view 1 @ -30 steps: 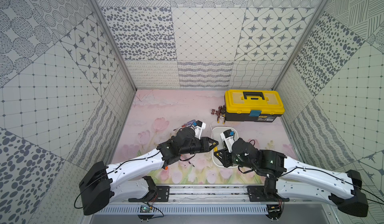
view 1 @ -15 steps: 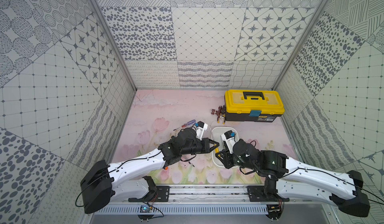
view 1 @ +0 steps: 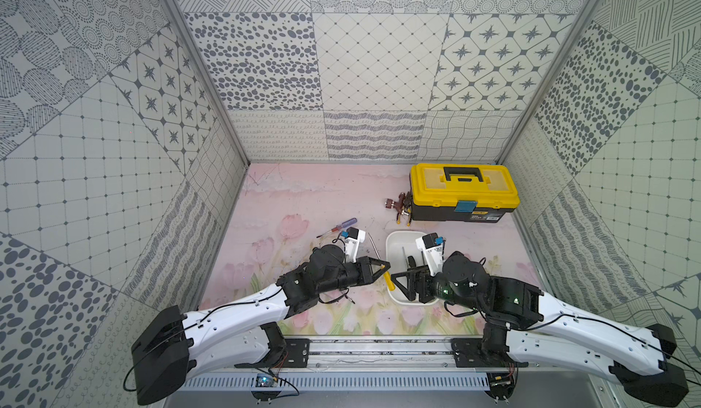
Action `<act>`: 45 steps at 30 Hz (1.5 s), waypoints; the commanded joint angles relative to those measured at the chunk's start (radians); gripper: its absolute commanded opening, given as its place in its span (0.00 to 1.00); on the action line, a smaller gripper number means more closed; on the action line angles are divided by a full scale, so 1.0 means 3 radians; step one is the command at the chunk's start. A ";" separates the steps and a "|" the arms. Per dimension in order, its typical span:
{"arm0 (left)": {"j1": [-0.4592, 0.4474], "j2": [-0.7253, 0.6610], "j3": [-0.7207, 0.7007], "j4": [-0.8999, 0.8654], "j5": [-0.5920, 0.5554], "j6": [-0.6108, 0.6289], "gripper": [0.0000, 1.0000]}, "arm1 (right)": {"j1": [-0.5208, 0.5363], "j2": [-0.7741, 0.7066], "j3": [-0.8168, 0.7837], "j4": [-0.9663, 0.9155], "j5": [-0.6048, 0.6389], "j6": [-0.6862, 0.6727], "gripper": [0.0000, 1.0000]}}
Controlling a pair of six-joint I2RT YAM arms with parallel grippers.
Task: Put the screwdriver on the desktop into the storage box
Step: Pick up the screwdriver from the center of the board.
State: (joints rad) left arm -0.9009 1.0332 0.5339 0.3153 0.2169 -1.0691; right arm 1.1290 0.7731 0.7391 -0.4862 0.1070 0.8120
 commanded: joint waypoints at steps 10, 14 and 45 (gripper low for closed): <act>0.0083 -0.0151 -0.0311 0.1261 0.0250 -0.0313 0.00 | -0.0562 -0.0465 -0.0736 0.1429 -0.1356 0.0441 0.74; 0.0086 -0.0146 -0.0331 0.1312 0.0250 -0.0352 0.00 | -0.0562 -0.0351 -0.0844 0.1661 -0.1463 0.0515 0.68; 0.0088 -0.0317 0.0005 -0.0099 -0.0165 0.0000 0.55 | -0.0556 -0.0188 -0.0679 0.1083 -0.1079 0.0337 0.00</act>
State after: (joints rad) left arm -0.8799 0.9550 0.4999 0.4759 0.2600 -1.1526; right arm 0.9642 0.7242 0.5026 -0.0570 -0.3031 0.9516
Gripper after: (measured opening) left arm 0.535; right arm 0.217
